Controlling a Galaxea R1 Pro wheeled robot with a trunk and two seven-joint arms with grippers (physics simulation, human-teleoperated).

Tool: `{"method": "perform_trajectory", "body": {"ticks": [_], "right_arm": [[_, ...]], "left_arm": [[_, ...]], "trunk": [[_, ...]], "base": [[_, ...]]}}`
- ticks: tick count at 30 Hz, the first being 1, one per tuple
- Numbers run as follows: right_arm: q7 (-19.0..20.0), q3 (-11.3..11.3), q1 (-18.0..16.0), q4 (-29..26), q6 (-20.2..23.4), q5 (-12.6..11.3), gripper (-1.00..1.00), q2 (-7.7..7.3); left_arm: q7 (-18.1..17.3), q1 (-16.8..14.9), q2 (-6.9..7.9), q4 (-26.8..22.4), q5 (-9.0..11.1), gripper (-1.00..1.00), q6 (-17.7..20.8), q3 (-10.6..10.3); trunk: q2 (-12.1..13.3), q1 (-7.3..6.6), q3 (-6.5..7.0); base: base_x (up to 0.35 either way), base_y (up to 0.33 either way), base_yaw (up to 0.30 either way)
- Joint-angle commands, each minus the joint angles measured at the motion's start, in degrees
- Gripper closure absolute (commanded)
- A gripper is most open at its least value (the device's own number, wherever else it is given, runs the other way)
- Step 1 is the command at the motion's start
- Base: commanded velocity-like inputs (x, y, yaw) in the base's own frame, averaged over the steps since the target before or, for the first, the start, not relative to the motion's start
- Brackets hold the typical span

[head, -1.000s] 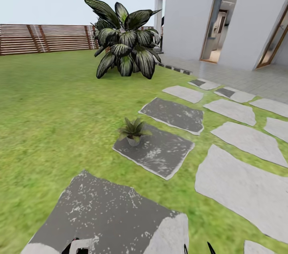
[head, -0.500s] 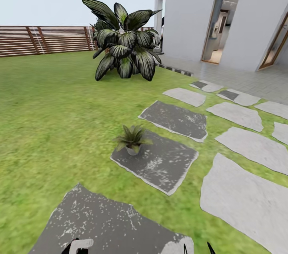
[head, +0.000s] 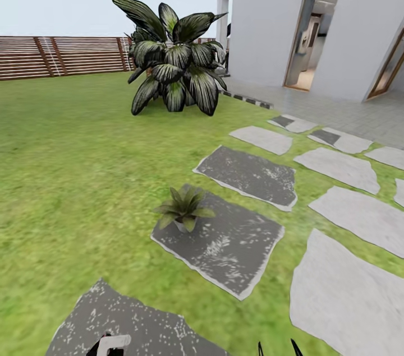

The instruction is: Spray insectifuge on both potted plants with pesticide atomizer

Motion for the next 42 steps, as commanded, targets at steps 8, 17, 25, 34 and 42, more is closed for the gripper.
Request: {"method": "perform_trajectory", "body": {"ticks": [8,17,25,34,42], "right_arm": [[-0.38,-0.49,-0.03,0.02,-0.11,0.43,-1.0,0.17],[-0.39,-0.49,-0.03,0.02,-0.11,0.48,-1.0,0.17],[-0.38,-0.49,-0.03,0.02,-0.11,0.5,-1.0,0.17],[-0.37,-0.49,-0.03,0.02,-0.11,0.34,-1.0,0.17],[-0.1,-0.56,-0.09,-2.47,-0.11,0.75,-1.0,-0.39]], "left_arm": [[0.11,-0.03,0.0,0.01,0.6,1.0,-0.17,-0.53],[0.06,-0.03,0.0,-0.01,0.65,1.0,-0.17,-0.53],[0.1,-0.03,0.0,0.0,0.7,1.0,-0.17,-0.53],[0.12,-0.03,0.24,-0.02,0.7,1.0,-0.17,-0.53],[-0.06,-0.09,0.38,-0.6,0.41,1.0,-0.09,-0.68]], "trunk": [[-0.02,0.03,-0.05],[-0.02,0.03,-0.05],[-0.02,0.03,-0.05],[-0.02,0.03,-0.05],[-0.02,0.03,-0.05]], "base": [[0.337,0.006,0.0],[0.336,0.078,0.0],[0.303,0.193,0.0],[0.312,0.049,0.0],[0.046,0.0,0.0]]}}
